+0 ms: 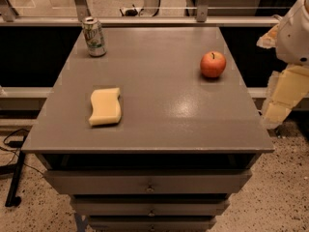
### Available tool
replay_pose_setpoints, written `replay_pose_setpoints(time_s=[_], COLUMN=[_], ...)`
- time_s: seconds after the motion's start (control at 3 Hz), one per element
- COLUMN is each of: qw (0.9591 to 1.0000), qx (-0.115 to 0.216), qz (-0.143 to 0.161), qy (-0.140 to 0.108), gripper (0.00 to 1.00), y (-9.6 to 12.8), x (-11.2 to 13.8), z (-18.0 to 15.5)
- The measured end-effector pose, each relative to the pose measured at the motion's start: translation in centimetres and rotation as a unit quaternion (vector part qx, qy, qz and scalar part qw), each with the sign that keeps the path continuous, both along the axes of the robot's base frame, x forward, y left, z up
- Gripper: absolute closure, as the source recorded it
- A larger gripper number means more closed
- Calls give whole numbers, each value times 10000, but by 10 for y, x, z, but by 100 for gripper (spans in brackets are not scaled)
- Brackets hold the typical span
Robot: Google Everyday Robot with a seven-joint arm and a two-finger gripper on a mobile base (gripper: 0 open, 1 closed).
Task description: Pick apple
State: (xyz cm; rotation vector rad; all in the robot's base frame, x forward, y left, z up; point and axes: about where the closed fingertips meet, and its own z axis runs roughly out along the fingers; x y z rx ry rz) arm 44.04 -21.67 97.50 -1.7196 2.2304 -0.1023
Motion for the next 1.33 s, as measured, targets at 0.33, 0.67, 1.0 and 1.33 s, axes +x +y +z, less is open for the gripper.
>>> replay_pose_setpoints(time_s=[0.33, 0.67, 1.0, 1.33], qw=[10000, 9987, 9937, 9850], qx=[14, 252, 747, 1336], qz=[-43, 56, 62, 68], qy=[-68, -433, -829, -1091], gripper=[0, 0, 0, 0], y=[0, 0, -2, 2], x=[9, 51, 103, 151], z=[-6, -8, -7, -17])
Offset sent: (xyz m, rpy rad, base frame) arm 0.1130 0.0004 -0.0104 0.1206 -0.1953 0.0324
